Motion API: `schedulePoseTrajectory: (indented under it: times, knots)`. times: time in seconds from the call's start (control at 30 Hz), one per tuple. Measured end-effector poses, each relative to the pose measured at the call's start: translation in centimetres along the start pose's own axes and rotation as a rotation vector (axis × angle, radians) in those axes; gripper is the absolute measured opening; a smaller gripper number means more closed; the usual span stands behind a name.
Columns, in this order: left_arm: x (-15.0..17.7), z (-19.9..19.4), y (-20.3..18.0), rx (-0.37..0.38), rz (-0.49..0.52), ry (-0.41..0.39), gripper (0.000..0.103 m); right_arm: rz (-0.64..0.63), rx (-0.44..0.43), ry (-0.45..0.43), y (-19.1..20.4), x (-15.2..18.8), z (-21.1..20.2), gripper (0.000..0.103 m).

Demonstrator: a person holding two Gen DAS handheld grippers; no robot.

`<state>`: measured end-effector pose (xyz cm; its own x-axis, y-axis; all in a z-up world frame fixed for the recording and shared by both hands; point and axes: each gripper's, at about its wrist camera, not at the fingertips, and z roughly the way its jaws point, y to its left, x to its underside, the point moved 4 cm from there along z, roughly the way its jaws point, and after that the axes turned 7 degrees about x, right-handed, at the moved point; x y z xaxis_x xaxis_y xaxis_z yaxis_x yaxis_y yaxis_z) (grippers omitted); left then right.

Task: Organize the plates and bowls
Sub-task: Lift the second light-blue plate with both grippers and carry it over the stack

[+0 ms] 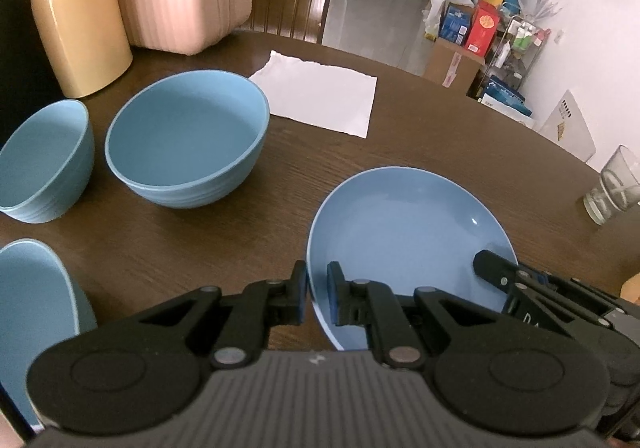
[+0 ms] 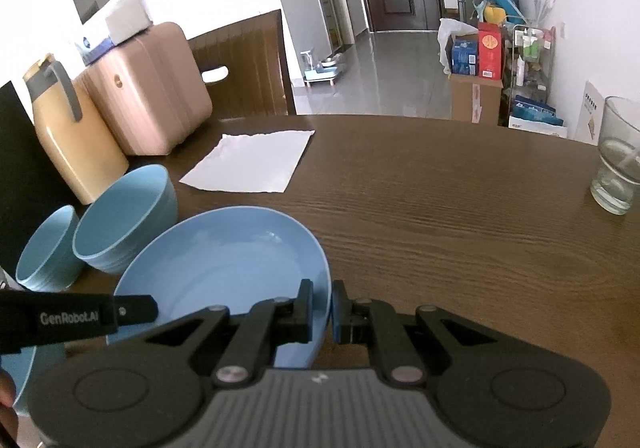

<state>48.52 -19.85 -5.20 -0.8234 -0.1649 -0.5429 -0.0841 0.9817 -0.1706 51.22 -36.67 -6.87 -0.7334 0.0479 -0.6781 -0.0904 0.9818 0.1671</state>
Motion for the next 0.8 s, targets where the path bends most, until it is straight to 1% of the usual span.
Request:
schedulePoseTrajectory:
  times: [0.37, 0.8]
  knots:
    - [1.2, -3.5, -0.5, 0.011, 0.009, -0.032, 0.011, 0.002, 0.009, -0.033, 0.3, 0.3, -4.0, 0.009]
    - [4.0, -7.9, 0.3, 0.018, -0.003, -0.057, 0.011, -0.014, 0.026, -0.056, 1.9, 2.5, -8.6, 0.009]
